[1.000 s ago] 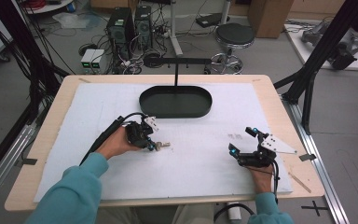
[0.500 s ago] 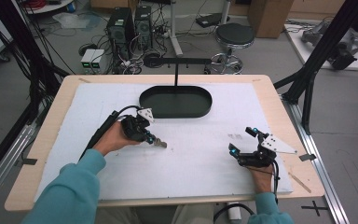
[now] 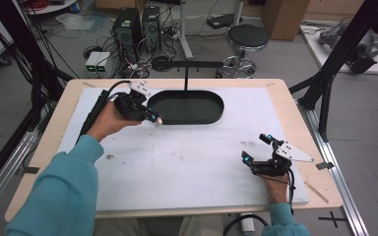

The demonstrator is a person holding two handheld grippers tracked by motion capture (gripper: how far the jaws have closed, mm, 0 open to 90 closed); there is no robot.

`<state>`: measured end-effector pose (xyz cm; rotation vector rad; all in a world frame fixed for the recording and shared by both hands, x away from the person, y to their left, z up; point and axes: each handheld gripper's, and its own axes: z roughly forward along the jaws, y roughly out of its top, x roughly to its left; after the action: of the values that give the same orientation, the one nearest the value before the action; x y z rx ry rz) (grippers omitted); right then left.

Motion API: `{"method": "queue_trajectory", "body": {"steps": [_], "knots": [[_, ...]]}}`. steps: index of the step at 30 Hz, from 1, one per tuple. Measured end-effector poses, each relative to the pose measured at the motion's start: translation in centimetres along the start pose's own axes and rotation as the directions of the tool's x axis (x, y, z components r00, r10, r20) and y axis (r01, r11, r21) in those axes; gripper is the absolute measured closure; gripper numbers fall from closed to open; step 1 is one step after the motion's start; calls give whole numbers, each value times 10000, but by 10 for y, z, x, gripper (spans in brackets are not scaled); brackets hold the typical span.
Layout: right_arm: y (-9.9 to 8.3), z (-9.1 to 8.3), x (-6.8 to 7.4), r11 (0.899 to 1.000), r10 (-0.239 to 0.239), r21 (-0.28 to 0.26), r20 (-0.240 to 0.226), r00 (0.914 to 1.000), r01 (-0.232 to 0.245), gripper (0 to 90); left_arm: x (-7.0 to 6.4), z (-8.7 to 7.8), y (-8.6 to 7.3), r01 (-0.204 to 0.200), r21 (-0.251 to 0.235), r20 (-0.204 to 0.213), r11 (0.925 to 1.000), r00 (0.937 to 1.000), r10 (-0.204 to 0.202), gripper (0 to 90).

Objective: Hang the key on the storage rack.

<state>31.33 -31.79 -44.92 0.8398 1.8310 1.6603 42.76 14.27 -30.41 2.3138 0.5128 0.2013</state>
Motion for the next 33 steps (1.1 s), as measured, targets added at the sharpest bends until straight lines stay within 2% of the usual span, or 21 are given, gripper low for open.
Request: {"method": "queue_trajectory", "body": {"steps": [11, 18, 20, 23, 30, 33], "knots": [[0, 0, 0, 10000, 30, 1, -26, 10000, -30, 6, 32, -19, 30, 223, -521, -432, 9984, 9988, -245, 883], [0, 0, 0, 10000, 37, 1, -12, 10000, -37, 6, 58, -25, 49, 325, -931, -973, 9951, 9944, -415, 883], [0, 0, 0, 10000, 29, 3, -14, 10000, -29, 6, 64, -24, 55, 317, -968, -1167, 9948, 9922, -429, 883], [0, 0, 0, 10000, 33, 0, -14, 10000, -33, 6, 69, -23, 61, 415, -1127, -1245, 9928, 9907, -555, 883], [0, 0, 0, 10000, 33, 0, -13, 10000, -33, 6, 79, -11, 63, 759, -1181, -1453, 9901, 9850, -928, 883], [0, 0, 0, 10000, 47, 1, -26, 10000, -47, 6, 82, -5, 62, 922, -1158, -1617, 9890, 9807, -1104, 883]]}}
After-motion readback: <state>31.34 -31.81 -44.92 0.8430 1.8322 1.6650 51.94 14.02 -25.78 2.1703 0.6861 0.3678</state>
